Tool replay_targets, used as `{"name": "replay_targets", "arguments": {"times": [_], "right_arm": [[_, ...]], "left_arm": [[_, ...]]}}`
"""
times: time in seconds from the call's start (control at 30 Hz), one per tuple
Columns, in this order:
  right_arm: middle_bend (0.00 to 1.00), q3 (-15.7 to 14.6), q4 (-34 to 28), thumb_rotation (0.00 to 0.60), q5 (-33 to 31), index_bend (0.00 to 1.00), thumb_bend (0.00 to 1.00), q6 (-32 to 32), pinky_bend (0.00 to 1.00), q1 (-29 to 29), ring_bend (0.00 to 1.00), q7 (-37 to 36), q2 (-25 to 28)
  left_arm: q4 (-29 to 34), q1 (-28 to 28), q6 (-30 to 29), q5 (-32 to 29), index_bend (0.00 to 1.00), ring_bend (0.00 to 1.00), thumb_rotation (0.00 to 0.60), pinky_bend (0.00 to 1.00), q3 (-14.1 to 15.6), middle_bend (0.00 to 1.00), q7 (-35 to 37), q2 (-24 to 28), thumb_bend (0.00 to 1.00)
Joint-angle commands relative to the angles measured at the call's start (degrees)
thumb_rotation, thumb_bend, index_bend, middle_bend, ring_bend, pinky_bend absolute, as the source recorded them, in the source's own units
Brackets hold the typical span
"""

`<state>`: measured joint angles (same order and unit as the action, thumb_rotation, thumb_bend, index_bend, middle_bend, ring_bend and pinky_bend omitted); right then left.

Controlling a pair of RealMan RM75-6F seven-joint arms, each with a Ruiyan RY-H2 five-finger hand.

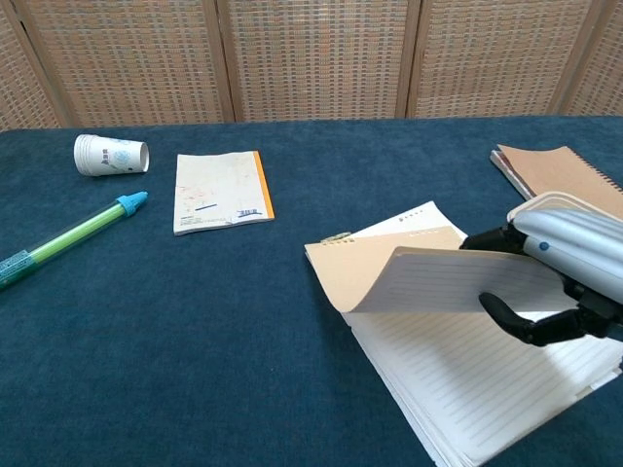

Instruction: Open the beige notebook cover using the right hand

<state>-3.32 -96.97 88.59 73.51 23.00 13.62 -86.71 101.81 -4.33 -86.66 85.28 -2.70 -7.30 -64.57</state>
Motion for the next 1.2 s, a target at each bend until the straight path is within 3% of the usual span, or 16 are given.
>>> {"name": "replay_targets", "arguments": {"times": [0.03, 0.33, 0.53, 0.87, 1.03, 1.2], "right_arm": [[0.64, -1.7, 0.3, 0.6, 2.2, 0.74, 0.74, 1.6, 0.6, -1.5, 0.6, -0.7, 1.1], [0.64, -4.9, 1.9, 0.6, 7.4, 0.74, 0.74, 4.9, 0.6, -4.7, 0.6, -1.4, 3.1], [0.65, -3.6, 2.3, 0.6, 8.5, 0.74, 0.74, 6.0, 0.6, -5.1, 0.6, -2.9, 3.4], [0.65, 7.3, 0.1, 0.6, 6.3, 0.74, 0.74, 3.6, 0.6, 0.5, 0.61, -0.5, 2.3], [0.65, 14.7, -1.3, 0.6, 0.4, 0.74, 0.73, -0.6, 0.6, 4.8, 0.61, 2.6, 2.4], [0.65, 21.7, 2.1, 0.6, -6.9, 0.74, 0.73, -5.2, 0.6, 9.9, 0.61, 5.2, 1.7]], "left_arm": [[0.0, 0.0, 0.0, -0.1, 0.0, 0.0, 0.6, 0.04, 0.0, 0.0, 0.0, 0.0, 0.19], [0.1, 0.1, -0.3, 0.2, 0.0, 0.0, 0.6, 0.04, 0.0, 0.0, -0.2, 0.0, 0.19], [0.3, 0.2, -0.5, 0.4, 0.0, 0.0, 0.6, 0.04, 0.0, 0.0, -0.3, -0.1, 0.19], [0.0, 0.2, -0.6, 0.2, 0.0, 0.0, 0.6, 0.04, -0.2, 0.0, 0.1, 0.1, 0.19], [-0.2, 0.2, -0.7, 0.0, 0.0, 0.0, 0.6, 0.04, -0.4, 0.0, 0.2, 0.1, 0.19], [-0.4, 0.1, -0.4, -0.5, 0.0, 0.0, 0.6, 0.04, -0.6, 0.0, 0.2, 0.0, 0.19]]}}
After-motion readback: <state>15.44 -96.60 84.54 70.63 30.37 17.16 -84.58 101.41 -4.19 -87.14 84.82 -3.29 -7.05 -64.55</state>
